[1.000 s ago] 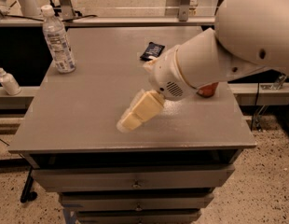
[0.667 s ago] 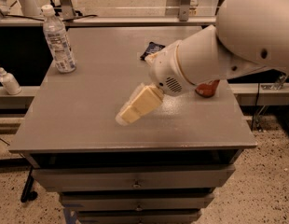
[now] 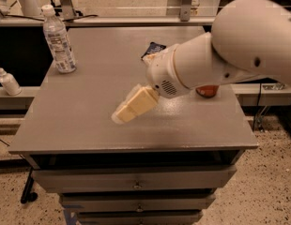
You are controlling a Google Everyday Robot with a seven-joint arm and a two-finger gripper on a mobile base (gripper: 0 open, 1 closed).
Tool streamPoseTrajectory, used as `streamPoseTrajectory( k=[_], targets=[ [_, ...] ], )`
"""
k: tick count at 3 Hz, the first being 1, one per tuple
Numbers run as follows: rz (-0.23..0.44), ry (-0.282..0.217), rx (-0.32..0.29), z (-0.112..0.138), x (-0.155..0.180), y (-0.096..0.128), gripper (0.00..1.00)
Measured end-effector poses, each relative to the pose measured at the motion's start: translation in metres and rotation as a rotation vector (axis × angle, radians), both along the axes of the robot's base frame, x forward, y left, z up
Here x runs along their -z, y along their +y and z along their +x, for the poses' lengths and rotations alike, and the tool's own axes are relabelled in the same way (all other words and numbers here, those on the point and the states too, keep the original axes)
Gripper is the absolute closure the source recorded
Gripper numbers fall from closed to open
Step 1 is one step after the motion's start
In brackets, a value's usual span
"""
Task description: Pick blue plastic bottle
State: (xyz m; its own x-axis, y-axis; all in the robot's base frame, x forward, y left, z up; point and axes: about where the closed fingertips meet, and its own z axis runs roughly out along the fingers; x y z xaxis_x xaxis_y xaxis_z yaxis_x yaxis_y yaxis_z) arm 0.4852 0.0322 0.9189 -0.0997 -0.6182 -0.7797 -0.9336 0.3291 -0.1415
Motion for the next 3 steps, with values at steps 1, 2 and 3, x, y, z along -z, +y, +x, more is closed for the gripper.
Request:
streamPoseTrajectory(
  k=[1,2,3],
  targets=[
    [0.105,-0.063,0.037,0.035,0.011,0.020,0.00],
    [0.187,-0.137,0.070,0.076,0.013,0.035,0.00],
    [0.239,-0.201,0.088,0.111,0.011,0.052,0.00]
  ],
)
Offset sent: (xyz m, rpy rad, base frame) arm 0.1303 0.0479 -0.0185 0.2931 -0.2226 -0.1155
